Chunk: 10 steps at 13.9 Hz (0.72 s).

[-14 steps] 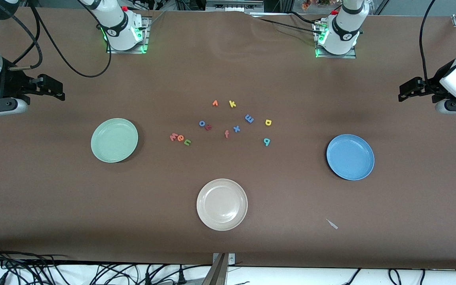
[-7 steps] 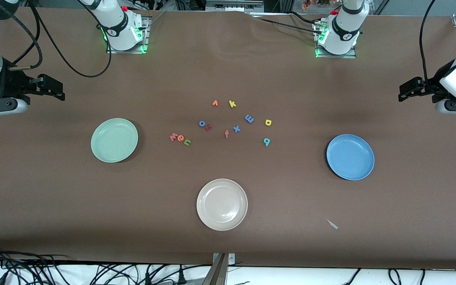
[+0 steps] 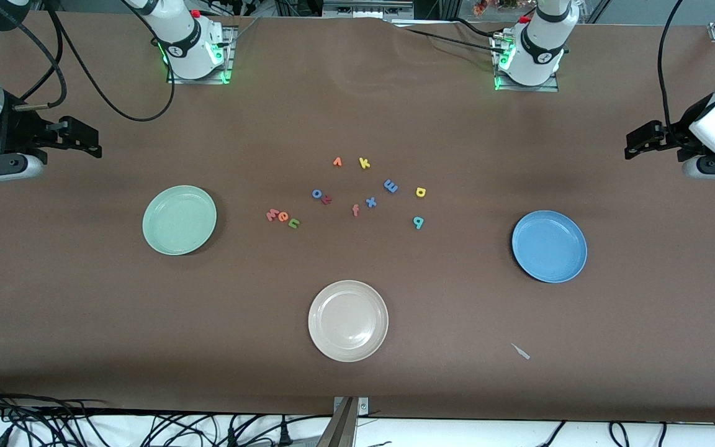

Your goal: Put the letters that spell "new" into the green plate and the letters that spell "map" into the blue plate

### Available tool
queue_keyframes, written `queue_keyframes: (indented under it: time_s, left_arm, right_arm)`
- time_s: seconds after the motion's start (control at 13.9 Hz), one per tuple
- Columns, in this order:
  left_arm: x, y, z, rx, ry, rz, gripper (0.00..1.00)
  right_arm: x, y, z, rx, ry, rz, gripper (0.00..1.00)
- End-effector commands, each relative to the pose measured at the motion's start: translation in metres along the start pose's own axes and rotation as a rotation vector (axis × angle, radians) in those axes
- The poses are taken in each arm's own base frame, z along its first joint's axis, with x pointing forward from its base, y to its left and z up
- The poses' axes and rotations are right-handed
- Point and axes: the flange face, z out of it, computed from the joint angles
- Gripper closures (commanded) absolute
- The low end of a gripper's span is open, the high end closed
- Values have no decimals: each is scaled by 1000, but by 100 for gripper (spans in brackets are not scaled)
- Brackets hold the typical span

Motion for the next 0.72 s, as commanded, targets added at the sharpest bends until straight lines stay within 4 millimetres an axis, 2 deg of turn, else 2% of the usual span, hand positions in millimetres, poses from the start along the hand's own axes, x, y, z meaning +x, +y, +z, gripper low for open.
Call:
queue_keyframes:
  time_s: [0.0,0.65]
  left_arm:
    - [-2,3,-1,5,2,24,0]
    - [0,4,1,4,1,27,0]
  right_arm:
    - [-5,-2,-9,-9,10,-3,0]
    - [-5,-2,-9,-7,10,-11,0]
